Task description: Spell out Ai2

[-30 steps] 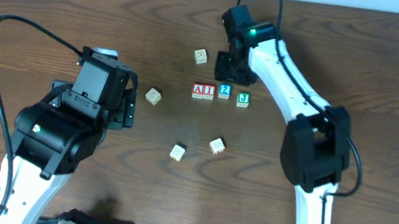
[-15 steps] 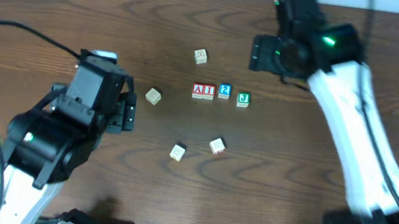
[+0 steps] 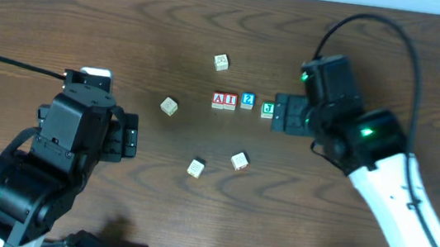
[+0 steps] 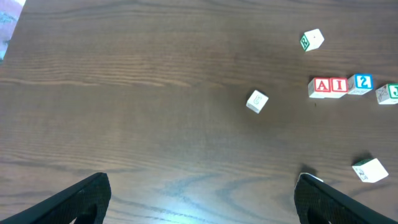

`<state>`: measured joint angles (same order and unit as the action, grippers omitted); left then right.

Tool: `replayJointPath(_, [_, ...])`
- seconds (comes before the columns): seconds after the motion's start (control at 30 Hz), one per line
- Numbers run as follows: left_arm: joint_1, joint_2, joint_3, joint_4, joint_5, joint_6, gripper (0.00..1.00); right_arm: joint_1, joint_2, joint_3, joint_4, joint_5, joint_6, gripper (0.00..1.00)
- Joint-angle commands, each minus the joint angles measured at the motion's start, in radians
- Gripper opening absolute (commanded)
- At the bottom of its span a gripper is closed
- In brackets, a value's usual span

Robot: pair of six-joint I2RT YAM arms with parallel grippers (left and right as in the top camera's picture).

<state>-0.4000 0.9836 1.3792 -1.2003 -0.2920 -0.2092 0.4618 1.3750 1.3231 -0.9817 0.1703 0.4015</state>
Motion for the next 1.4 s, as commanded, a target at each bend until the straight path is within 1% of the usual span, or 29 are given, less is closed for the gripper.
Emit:
replayJointPath(0.0, [0.000,0.000,0.013,0.000,0.000,-0.008,0.95,0.010,0.005,-0.073,0.074,-0.012,-0.007,0.87])
replayJointPath(0.07, [0.000,0.003,0.013,0.000,0.000,-0.008,0.95,0.010,0.055,-0.079,0.105,-0.014,-0.007,0.85])
replayJointPath(0.13, [0.000,0.003,0.013,0.000,0.000,-0.008,0.95,0.009,0.108,-0.079,0.138,-0.016,-0.005,0.78])
replayJointPath(0.17, [0.000,0.003,0.013,0.000,0.000,-0.008,0.95,0.009,0.130,-0.079,0.158,-0.022,-0.004,0.72])
replayJointPath(0.2, [0.000,0.003,0.013,0.000,0.000,-0.008,0.95,0.009,0.154,-0.079,0.179,-0.026,0.011,0.64])
replayJointPath(0.27, [0.000,0.003,0.013,0.000,-0.003,-0.008,0.95,0.008,0.201,-0.079,0.229,-0.048,0.026,0.54])
replayJointPath(0.3, [0.000,0.004,0.013,0.000,-0.004,-0.007,0.95,0.006,0.222,-0.079,0.254,-0.062,0.040,0.46])
replayJointPath(0.37, [0.000,0.004,0.013,0.001,-0.004,-0.007,0.95,-0.003,0.259,-0.079,0.295,-0.082,0.073,0.33])
replayJointPath(0.4, [0.000,0.004,0.013,0.001,-0.007,-0.007,0.95,-0.006,0.272,-0.079,0.306,-0.090,0.085,0.31])
replayJointPath(0.67, [0.000,0.004,0.013,0.001,-0.007,-0.008,0.95,-0.056,0.378,-0.064,0.351,-0.143,0.137,0.31])
replayJointPath(0.93, [0.000,0.019,0.013,0.000,-0.007,-0.007,0.95,-0.064,0.469,0.006,0.349,-0.188,0.137,0.30])
replayJointPath(1.0, [0.000,0.027,0.013,0.000,-0.007,-0.007,0.96,-0.064,0.484,0.017,0.352,-0.198,0.145,0.26])
replayJointPath(1.13, [0.000,0.043,0.013,0.000,-0.007,-0.007,0.95,-0.064,0.492,0.019,0.386,-0.197,0.148,0.13])
replayJointPath(1.2, [0.000,0.048,0.013,0.000,-0.007,-0.007,0.95,-0.064,0.492,0.019,0.394,-0.197,0.153,0.04])
replayJointPath(1.23, [0.000,0.049,0.013,0.000,-0.007,-0.007,0.96,-0.064,0.492,0.019,0.398,-0.197,0.156,0.02])
replayJointPath(1.37, [0.000,0.049,0.013,0.001,-0.007,-0.007,0.95,-0.064,0.502,0.018,0.423,-0.194,0.161,0.02])
